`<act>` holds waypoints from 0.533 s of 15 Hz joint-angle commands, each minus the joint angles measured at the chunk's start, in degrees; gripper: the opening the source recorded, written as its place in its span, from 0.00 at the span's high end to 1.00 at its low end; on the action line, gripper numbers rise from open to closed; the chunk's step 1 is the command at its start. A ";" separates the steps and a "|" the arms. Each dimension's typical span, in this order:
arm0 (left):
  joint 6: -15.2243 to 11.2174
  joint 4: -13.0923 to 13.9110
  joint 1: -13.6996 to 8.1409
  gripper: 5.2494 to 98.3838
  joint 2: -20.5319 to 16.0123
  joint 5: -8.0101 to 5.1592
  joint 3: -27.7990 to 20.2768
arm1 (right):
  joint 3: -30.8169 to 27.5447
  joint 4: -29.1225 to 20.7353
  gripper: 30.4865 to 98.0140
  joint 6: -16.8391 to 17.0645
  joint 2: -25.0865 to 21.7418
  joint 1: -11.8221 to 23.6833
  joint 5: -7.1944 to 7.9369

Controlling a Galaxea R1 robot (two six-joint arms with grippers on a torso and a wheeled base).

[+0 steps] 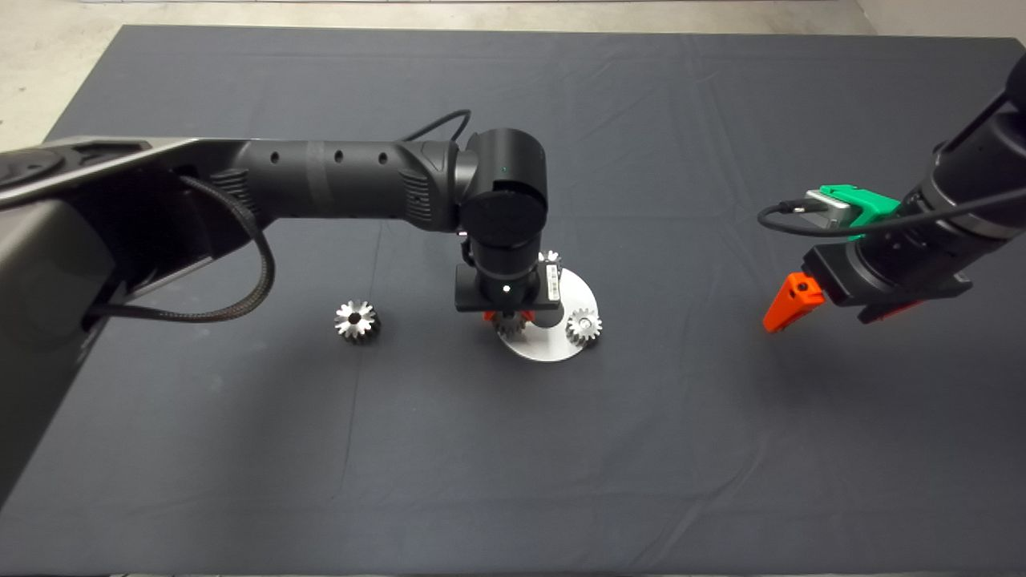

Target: Remove an incorrectly installed larger gear and replace it with the correct smaller gear

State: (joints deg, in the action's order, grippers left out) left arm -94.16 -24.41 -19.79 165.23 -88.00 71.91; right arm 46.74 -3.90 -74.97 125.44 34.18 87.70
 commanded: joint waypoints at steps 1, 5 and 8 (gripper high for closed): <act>-0.06 -2.39 5.81 0.81 -0.23 -5.34 0.82 | 0.12 -0.41 0.00 0.27 0.47 1.25 5.64; -0.06 -2.31 5.81 0.81 -0.12 -5.33 1.38 | 0.09 -0.41 0.00 0.27 0.38 1.25 5.55; 0.03 -2.31 5.81 0.80 -0.02 -5.25 1.11 | 0.35 -0.41 0.00 0.35 0.47 1.23 5.55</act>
State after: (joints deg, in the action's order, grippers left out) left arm -94.16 -27.92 -17.28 165.29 -88.53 72.02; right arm 46.93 -3.90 -74.95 125.75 34.18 87.70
